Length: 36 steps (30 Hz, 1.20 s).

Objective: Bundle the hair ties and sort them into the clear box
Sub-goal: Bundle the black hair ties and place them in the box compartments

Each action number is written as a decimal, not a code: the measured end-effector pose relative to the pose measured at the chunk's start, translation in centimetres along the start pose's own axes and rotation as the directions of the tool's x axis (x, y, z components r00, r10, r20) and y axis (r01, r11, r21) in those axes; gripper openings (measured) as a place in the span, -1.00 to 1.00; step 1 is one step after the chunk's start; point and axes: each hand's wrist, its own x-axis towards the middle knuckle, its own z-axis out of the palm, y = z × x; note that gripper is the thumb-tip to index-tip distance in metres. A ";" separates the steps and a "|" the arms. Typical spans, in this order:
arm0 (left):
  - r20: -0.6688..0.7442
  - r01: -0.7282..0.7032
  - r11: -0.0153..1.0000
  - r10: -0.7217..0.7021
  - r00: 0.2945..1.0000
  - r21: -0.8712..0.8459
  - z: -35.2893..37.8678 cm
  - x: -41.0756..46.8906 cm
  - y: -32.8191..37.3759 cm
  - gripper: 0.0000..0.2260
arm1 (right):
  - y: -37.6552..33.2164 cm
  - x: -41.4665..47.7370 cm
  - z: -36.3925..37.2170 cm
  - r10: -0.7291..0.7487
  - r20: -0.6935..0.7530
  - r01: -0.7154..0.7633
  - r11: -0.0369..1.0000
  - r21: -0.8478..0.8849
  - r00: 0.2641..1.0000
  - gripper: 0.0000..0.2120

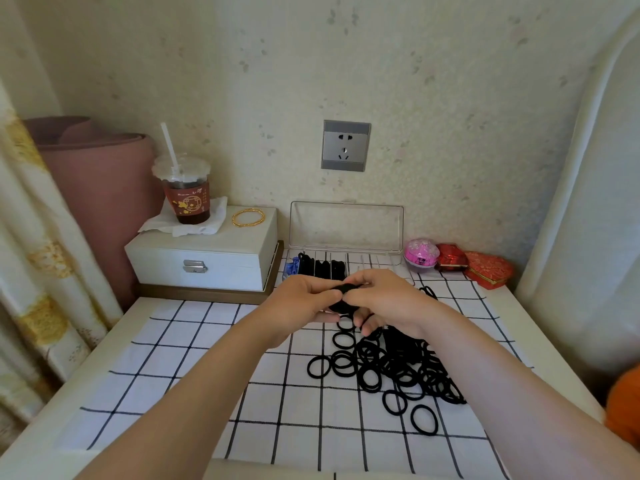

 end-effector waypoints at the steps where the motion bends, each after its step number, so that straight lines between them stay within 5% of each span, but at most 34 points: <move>1: -0.019 -0.009 1.000 0.009 1.000 0.011 -0.1 0.1 0.1 -0.77 | -0.2 -0.1 -0.2 0.001 0.046 -0.004 0.997 0.071 0.999 -0.77; 11: -0.175 -0.030 0.996 0.014 0.984 -0.089 -0.5 0.5 0.3 -0.82 | -0.4 0.0 -0.1 0.097 0.078 -0.120 0.914 0.388 0.992 -0.62; 17: -0.136 -0.043 0.996 0.033 0.990 -0.077 -0.4 0.7 0.6 -0.83 | -0.2 0.2 0.2 0.092 -0.008 -0.083 0.926 0.369 0.996 -0.69; 21: -0.143 -0.054 0.991 0.071 0.987 0.118 0.2 1.6 1.0 -0.80 | -0.2 0.3 -0.3 0.061 -0.151 -0.016 0.958 0.285 0.987 -0.73; 29: -0.160 -0.170 0.621 0.439 0.884 0.765 -0.3 5.0 -0.8 -0.72 | -1.0 3.2 -1.9 -0.049 -0.486 0.033 0.999 -0.041 0.872 -0.84; 36: -0.099 -0.091 0.452 0.380 0.920 0.887 -1.2 7.0 -2.4 -0.58 | -1.6 8.4 -1.6 -0.217 -0.540 -0.024 0.914 -0.404 0.813 -0.76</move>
